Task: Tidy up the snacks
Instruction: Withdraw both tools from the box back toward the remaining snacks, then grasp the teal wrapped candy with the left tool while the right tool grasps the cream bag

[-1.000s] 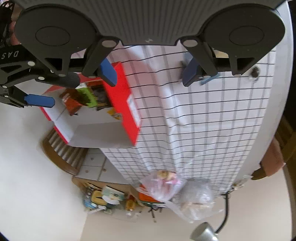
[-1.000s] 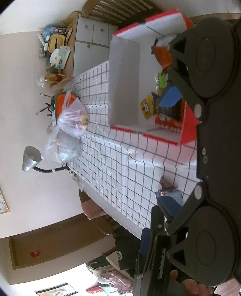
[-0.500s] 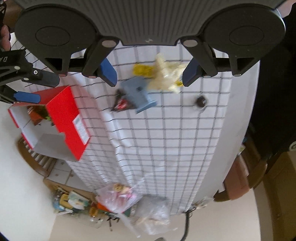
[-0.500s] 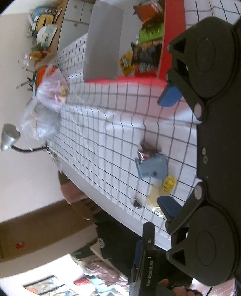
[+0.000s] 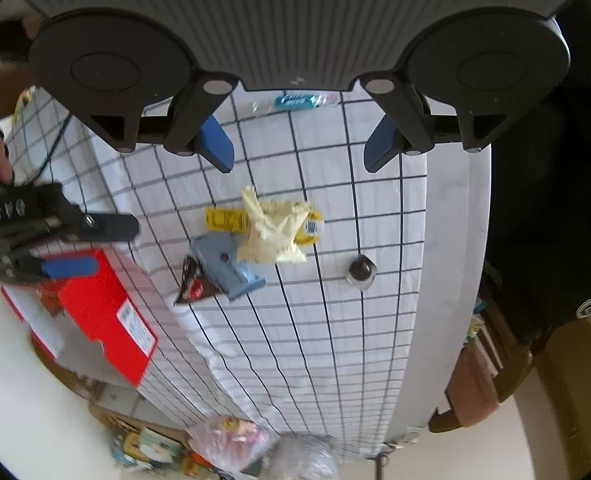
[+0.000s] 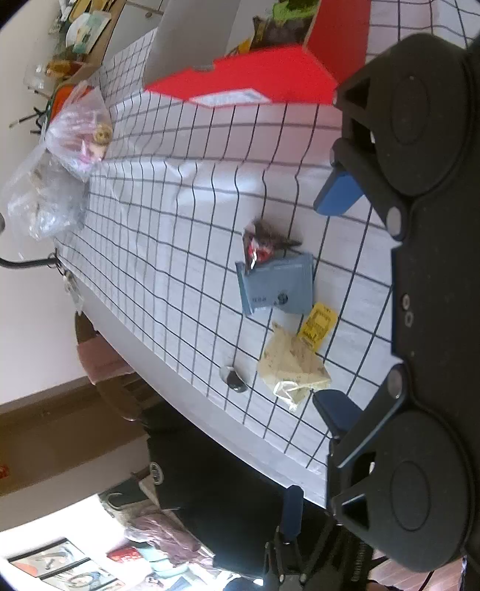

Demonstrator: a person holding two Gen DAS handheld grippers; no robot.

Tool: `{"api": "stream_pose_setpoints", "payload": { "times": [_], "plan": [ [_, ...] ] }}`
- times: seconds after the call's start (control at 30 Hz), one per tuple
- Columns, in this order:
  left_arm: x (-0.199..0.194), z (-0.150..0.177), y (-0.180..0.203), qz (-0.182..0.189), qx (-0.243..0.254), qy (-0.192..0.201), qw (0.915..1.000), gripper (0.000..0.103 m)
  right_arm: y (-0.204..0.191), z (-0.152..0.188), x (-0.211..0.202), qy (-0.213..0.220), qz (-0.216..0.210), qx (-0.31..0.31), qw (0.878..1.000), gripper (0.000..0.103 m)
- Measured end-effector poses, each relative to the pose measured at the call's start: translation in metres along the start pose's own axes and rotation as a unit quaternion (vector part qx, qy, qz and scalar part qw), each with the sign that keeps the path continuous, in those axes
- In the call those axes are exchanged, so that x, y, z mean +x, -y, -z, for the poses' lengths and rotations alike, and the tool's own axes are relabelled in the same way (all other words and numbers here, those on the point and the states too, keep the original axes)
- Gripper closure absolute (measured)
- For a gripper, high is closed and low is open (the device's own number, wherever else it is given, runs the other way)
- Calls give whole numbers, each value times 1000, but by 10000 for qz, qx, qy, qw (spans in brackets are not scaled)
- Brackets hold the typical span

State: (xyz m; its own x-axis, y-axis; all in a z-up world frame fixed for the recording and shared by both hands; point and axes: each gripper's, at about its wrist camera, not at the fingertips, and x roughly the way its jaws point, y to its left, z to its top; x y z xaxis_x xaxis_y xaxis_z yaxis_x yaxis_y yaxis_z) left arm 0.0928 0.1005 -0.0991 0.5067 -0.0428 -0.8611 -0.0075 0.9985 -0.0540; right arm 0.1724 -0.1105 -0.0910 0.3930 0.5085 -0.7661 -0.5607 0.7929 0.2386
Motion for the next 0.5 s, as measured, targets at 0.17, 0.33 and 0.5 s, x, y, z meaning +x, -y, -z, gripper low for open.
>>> {"api": "stream_pose_setpoints", "payload": {
  "times": [0.17,0.33,0.5],
  "plan": [
    [8,12,-6,157,469,-106,9987,31,-16,-4,19,-120,-49,-82,9999,4],
    [17,22,-8,388,1186,-378,9915,41,-30,-10,39,-285,-41,11,9996,4],
    [20,32,0,590,1966,-517,9773,41,-46,-24,63,-457,131,219,9986,5]
  ]
}}
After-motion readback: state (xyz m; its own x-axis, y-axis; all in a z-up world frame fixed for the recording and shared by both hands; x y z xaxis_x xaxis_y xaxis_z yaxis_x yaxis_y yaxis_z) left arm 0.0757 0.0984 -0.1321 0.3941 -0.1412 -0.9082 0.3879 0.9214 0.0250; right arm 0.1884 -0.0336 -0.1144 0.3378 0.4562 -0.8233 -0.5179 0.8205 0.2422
